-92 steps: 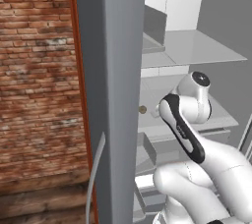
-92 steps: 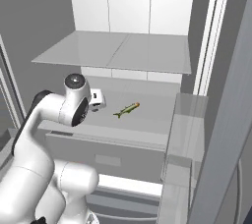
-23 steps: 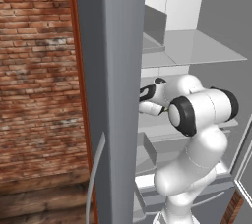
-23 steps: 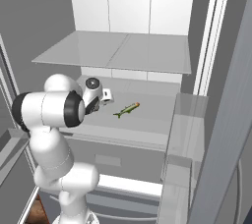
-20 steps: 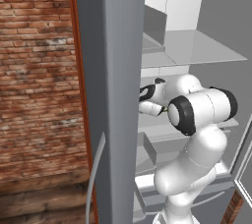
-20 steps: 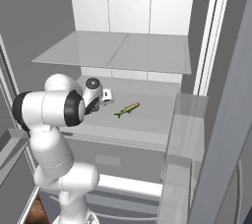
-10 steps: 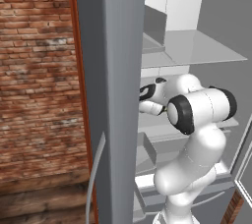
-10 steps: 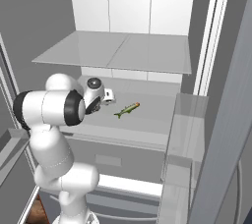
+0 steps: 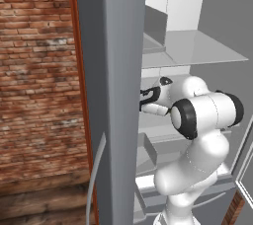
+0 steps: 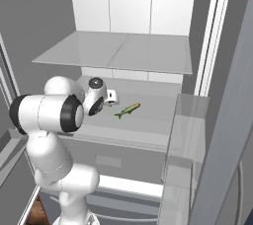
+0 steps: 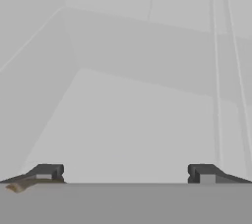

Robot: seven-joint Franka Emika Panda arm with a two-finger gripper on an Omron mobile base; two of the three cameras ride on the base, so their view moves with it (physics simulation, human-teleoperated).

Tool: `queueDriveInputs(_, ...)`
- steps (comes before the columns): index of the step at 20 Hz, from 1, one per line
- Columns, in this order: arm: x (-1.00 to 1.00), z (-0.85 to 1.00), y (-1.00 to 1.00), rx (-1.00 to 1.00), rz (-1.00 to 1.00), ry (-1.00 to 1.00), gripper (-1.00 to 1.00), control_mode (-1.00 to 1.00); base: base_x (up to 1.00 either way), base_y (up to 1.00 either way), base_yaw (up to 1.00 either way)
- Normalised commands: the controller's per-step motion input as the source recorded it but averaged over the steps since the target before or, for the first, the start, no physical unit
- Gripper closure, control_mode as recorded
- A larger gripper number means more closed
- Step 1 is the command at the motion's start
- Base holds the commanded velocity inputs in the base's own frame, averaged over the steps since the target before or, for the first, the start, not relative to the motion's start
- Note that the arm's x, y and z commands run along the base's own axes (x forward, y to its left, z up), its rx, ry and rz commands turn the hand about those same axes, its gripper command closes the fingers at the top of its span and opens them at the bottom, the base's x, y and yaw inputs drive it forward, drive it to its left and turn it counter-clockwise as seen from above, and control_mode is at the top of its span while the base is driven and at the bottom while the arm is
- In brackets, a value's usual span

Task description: Retrieve the bottle and the shaker from the cabinet and place them next to the mixing bowl on the counter. Then add garlic from the fridge to the mixing bowl.

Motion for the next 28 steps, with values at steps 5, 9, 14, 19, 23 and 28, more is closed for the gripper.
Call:
queueDriveInputs(5, -0.24, 0.0, 0.0, 0.0, 0.0, 0.0, -1.0, -1.0, 0.0, 0.0, 0.0)
queueDriveInputs(9, -0.28, 0.0, 0.0, 0.0, 0.0, 0.0, -1.0, -1.0, 0.0, 0.0, 0.0)
queueDriveInputs(14, -0.19, -0.08, 0.0, 0.0, -0.01, 0.0, -1.0, -1.0, 0.0, 0.0, 0.0)
queueDriveInputs(19, -0.02, -0.24, 0.0, 0.0, -0.02, 0.0, 1.0, -1.0, 0.0, 0.0, 0.0)
queueDriveInputs(23, -0.04, -0.25, 0.0, 0.0, -0.03, 0.06, 1.0, -1.0, 0.0, 0.0, 0.0)
queueDriveInputs(28, -0.02, -0.09, 0.0, 0.0, -0.01, 0.03, 1.0, -1.0, 0.0, 0.0, 0.0)
